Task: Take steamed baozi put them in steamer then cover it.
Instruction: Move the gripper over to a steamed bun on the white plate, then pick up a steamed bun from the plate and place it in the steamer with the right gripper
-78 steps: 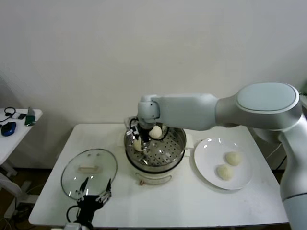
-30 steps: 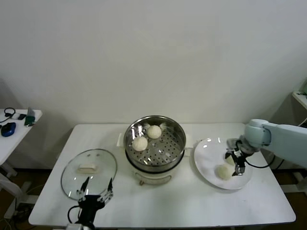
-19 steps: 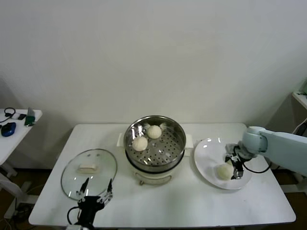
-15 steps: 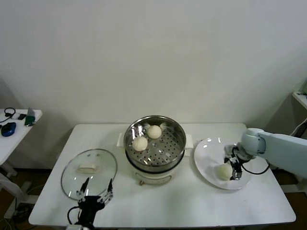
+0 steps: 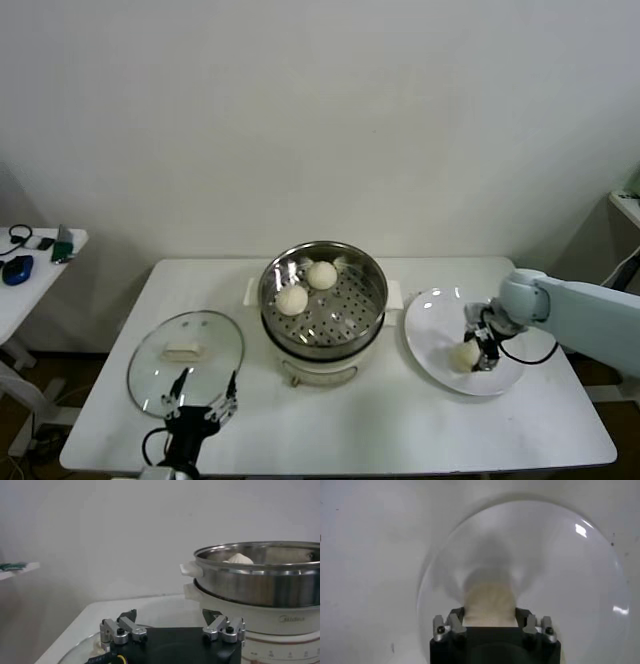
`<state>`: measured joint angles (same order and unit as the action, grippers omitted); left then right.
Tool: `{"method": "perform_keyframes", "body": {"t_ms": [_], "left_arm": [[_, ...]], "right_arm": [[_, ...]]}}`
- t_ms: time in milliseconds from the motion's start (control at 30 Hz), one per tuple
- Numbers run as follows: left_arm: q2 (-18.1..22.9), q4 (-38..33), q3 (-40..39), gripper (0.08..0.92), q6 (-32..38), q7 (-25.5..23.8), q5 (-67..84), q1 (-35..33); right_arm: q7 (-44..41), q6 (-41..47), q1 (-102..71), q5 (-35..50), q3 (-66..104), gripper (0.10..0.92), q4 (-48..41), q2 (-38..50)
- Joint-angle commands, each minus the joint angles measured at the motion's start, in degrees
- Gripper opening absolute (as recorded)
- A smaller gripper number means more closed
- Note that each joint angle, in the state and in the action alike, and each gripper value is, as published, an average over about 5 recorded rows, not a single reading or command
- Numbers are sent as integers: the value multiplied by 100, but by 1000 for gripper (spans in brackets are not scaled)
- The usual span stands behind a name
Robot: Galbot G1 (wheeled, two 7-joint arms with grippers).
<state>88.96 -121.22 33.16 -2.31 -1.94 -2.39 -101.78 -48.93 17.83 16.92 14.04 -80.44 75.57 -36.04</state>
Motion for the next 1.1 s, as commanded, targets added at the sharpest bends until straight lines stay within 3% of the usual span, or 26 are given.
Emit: {"method": "perform_keyframes", "body": {"t_ms": [33, 233, 567, 833, 1100], "left_arm": [[13, -34, -10, 823, 11, 1, -16, -32], [14, -79, -6, 823, 7, 4, -64, -59], [-3, -83, 1, 823, 39, -1, -130, -120], [39, -28, -38, 823, 43, 5, -127, -41], [60, -21, -6, 823, 62, 10, -85, -66]], "right_arm": [[-184, -137, 441, 34, -81, 629, 46, 9], [-504, -802, 2484, 510, -1237, 628, 294, -276], [-988, -3197, 4905, 943, -1501, 632, 595, -1690], [-341, -3396, 4648, 41, -961, 628, 2024, -2528], [-24, -3661, 3337, -1539, -856, 633, 1942, -3162]]}}
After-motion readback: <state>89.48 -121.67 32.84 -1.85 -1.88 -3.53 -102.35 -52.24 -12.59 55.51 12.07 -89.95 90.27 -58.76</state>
